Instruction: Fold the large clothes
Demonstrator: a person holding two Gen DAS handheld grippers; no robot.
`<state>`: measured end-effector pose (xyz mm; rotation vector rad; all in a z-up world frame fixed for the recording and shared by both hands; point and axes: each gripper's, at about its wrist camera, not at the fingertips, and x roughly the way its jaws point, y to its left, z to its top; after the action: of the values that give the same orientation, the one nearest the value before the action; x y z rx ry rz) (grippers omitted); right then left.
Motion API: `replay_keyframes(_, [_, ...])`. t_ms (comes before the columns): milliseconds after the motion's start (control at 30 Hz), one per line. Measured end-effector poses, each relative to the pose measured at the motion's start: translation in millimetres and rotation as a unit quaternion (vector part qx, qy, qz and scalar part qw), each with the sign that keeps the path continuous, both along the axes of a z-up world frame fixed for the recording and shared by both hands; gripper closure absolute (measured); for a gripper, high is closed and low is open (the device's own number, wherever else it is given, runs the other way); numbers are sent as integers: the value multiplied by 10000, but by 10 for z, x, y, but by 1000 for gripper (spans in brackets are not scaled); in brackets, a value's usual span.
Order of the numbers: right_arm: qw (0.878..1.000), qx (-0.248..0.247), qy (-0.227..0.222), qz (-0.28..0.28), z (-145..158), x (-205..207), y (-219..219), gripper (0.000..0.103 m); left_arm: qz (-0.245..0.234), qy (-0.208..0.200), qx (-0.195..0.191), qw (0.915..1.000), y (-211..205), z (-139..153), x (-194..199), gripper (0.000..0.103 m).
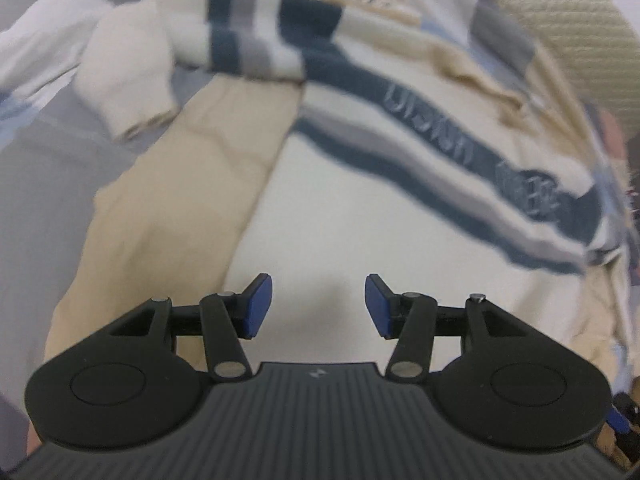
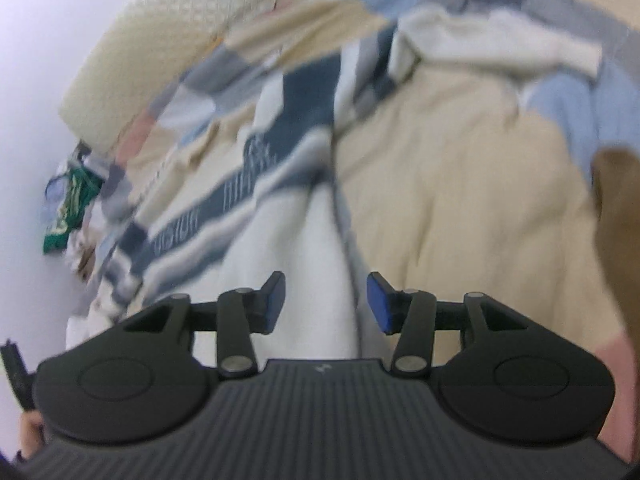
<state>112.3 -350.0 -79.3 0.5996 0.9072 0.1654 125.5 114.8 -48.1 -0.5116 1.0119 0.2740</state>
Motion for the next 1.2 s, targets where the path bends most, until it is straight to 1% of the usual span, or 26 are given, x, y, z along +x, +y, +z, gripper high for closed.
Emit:
replay_keyframes(67, [9997, -113, 175, 151, -139, -60, 92, 52, 56, 54, -14, 10000, 82, -83, -22, 46])
replay_keyframes(100, [9992, -94, 304, 227, -225, -86, 121, 52, 71, 81, -17, 9999, 95, -123, -48, 46])
replay_keyframes(200, [9961, 355, 730, 343, -519, -123, 170, 52, 72, 138, -57, 9999, 126, -202, -76, 46])
replay_keyframes(233, [9950, 405, 828, 378, -582, -125, 200, 52, 60, 121, -42, 9999, 128, -201, -68, 46])
replay_keyframes(333, [9941, 329, 851, 580, -653, -133, 338, 52, -27, 68, 142, 9999, 52, -219, -31, 46])
replay_keyframes(433, [9915, 354, 829, 937, -697, -91, 487, 53, -66, 30, 248, 9997, -3, -246, 4, 46])
replay_keyframes(533, [9901, 28, 701, 1217, -717, -52, 612, 54, -88, -1, 296, 9995, -32, -265, 29, 46])
replay_keyframes(567, [9890, -74, 674, 1316, -728, -42, 642, 59, -103, -12, 310, 9995, -40, -268, 34, 46])
replay_keyframes(600, [9881, -210, 648, 1382, -731, -40, 672, 71, -123, -25, 326, 9994, -47, -267, 38, 46])
replay_keyframes(633, [9880, -280, 600, 1396, -722, -46, 677, 78, -133, -38, 337, 9993, -52, -265, 39, 46])
replay_keyframes(667, [9886, -240, 553, 1382, -704, -70, 652, 89, -134, -54, 336, 9993, -53, -263, 38, 46])
replay_keyframes(700, [9897, -216, 475, 1334, -665, -89, 632, 91, -137, -72, 326, 9993, -53, -265, 30, 46])
replay_keyframes(800, [9924, -227, 162, 1199, -510, -183, 536, 92, -165, -118, 267, 9994, -52, -247, 7, 46])
replay_keyframes(867, [9947, -271, 0, 995, -402, -256, 479, 92, -179, -185, 201, 9995, -50, -219, -9, 46])
replay_keyframes(967, [9965, -526, -113, 647, -288, -361, 347, 92, -283, -291, 165, 9990, -83, -172, -30, 46])
replay_keyframes(1067, [9971, -654, -29, 399, -300, -406, 293, 92, -494, -316, 264, 9979, -172, -127, -40, 46])
replay_keyframes(1200, [9964, -780, 156, 297, -378, -352, 311, 91, -832, -477, 590, 9936, -343, -36, -43, 46])
